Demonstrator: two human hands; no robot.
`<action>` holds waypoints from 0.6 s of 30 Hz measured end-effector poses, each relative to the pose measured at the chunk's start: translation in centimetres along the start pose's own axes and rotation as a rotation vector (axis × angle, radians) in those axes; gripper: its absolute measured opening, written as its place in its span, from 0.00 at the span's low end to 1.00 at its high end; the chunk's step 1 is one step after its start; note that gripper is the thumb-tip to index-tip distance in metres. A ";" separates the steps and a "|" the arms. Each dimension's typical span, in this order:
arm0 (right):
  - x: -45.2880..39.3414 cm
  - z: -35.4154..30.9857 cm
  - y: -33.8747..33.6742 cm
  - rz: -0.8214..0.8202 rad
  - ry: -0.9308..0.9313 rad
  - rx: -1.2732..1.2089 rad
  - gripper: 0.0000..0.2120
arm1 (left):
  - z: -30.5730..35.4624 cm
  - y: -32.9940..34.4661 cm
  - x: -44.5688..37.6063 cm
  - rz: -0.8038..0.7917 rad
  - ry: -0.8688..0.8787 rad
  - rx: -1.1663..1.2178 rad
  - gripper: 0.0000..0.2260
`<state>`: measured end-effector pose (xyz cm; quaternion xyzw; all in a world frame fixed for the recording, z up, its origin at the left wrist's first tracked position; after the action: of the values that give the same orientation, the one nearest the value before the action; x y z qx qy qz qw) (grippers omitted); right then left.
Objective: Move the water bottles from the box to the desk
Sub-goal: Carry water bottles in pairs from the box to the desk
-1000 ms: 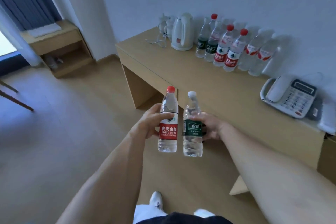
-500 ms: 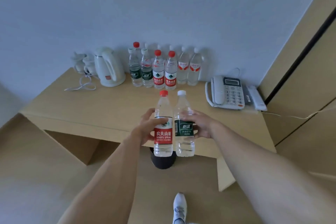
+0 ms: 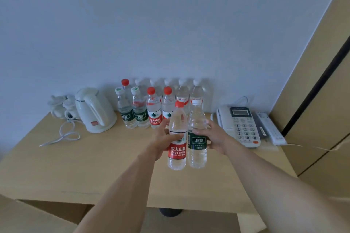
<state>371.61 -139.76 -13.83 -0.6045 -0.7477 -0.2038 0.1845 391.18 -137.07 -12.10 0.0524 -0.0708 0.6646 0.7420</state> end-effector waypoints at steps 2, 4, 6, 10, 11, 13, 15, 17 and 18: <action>-1.1 -1.3 -0.6 -0.002 -0.046 -0.017 0.26 | 0.5 0.1 -2.1 0.002 0.055 -0.044 0.29; -2.0 -2.4 -1.3 -0.002 -0.098 -0.009 0.26 | 1.0 0.3 -3.7 -0.014 0.103 -0.105 0.29; -2.5 -3.1 -2.3 0.025 -0.148 0.013 0.29 | 1.3 0.7 -4.7 -0.038 0.117 -0.145 0.29; -3.1 -3.3 -3.6 0.062 -0.184 0.045 0.36 | 1.3 1.4 -6.4 -0.079 0.176 -0.273 0.26; -3.2 -3.2 -3.8 0.070 -0.191 0.059 0.37 | 1.2 1.5 -6.8 -0.091 0.185 -0.290 0.26; -3.4 -3.0 -3.9 0.108 -0.200 0.094 0.37 | 0.9 1.6 -7.4 -0.120 0.189 -0.306 0.27; -3.6 -2.8 -3.9 0.162 -0.205 0.120 0.37 | 0.7 1.6 -7.9 -0.160 0.187 -0.324 0.28; -3.9 -2.7 -4.0 0.199 -0.212 0.144 0.36 | 0.5 1.4 -8.4 -0.206 0.187 -0.352 0.30; -4.1 -2.7 -3.9 0.211 -0.213 0.165 0.36 | 0.4 1.3 -8.5 -0.226 0.189 -0.369 0.31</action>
<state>368.66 -145.28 -14.01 -0.6806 -0.7095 -0.0562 0.1737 388.99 -145.37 -13.19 -0.1390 -0.1150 0.5550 0.8120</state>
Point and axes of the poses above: each hand's wrist, its own x-axis away from the middle knuckle, its own y-axis out of the palm, z = x × y, the point moved 6 cm from there along -x, towards the middle knuckle, and after that the axes turned 8 degrees about y, right-handed, at the moved point
